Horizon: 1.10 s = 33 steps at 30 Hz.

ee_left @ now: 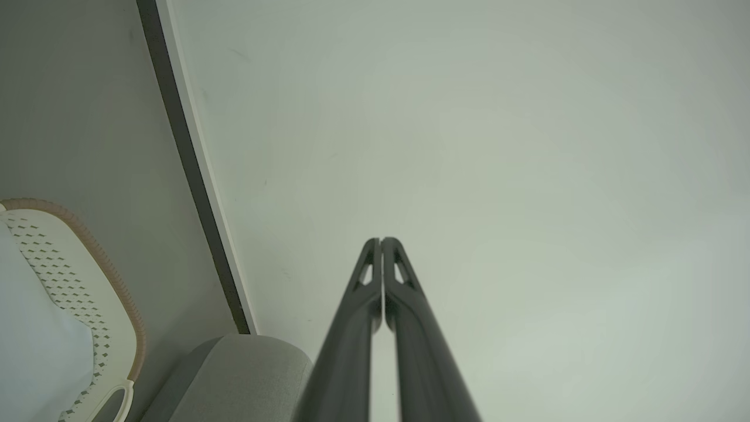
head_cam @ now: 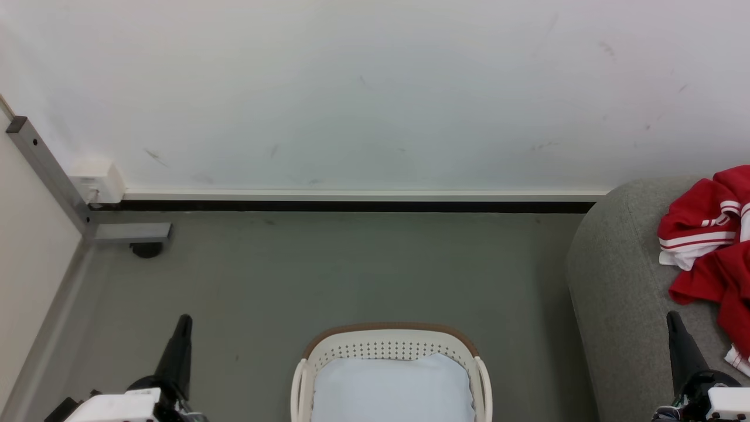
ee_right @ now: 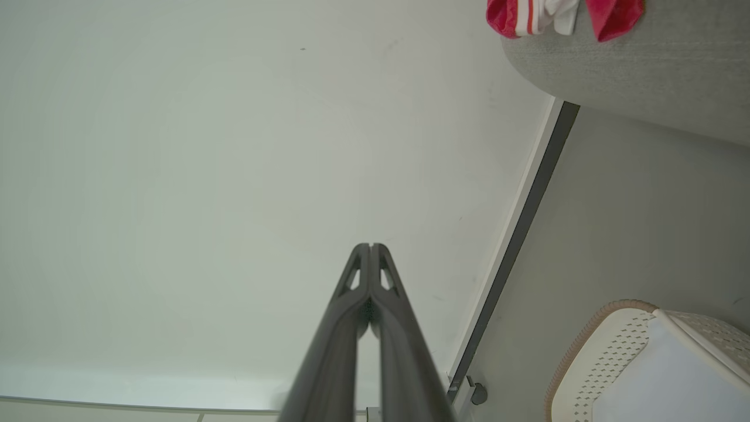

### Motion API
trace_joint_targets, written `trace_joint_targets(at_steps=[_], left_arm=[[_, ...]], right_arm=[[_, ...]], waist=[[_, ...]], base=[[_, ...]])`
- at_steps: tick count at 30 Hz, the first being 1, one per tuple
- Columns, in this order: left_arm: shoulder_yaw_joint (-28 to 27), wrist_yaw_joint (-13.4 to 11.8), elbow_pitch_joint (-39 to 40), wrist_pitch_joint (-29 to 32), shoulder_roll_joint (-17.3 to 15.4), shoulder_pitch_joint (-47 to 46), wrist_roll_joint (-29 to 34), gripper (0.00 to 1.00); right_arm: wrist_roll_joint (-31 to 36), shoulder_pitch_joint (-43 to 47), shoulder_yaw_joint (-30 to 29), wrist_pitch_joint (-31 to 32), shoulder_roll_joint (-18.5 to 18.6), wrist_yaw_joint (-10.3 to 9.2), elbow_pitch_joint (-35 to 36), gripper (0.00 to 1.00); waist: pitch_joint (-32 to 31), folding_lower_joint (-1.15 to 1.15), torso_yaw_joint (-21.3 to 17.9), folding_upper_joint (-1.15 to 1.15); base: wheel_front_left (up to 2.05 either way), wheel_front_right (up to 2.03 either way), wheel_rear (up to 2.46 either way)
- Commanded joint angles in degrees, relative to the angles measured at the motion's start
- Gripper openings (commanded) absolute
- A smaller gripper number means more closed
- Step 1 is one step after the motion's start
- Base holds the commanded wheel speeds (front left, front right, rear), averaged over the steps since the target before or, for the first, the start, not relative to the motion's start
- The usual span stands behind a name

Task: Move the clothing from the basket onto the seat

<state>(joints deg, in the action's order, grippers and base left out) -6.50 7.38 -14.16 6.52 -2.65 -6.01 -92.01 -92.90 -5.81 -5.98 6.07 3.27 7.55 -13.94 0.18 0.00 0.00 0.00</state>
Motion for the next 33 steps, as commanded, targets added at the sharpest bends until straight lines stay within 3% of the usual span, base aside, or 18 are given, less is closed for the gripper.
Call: trace_joint_targets(at_steps=[1, 33], left_arm=[[-0.17, 0.22, 0.15, 0.26, -0.42, -0.48, -0.73, 0.00], [-0.15, 0.22, 0.16, 0.25, -0.42, -0.47, -0.73, 0.00]], right_arm=[[0.11, -0.67, -0.20, 0.27, -0.04, -0.12, -0.16, 0.00], [0.37, -0.69, -0.42, 0.43, -0.19, -0.12, -0.17, 0.00]], waist=[[0.00, 0.00, 0.00, 0.00], [0.00, 0.00, 0.00, 0.00]], base=[[0.00, 0.00, 0.00], [0.00, 0.00, 0.00]])
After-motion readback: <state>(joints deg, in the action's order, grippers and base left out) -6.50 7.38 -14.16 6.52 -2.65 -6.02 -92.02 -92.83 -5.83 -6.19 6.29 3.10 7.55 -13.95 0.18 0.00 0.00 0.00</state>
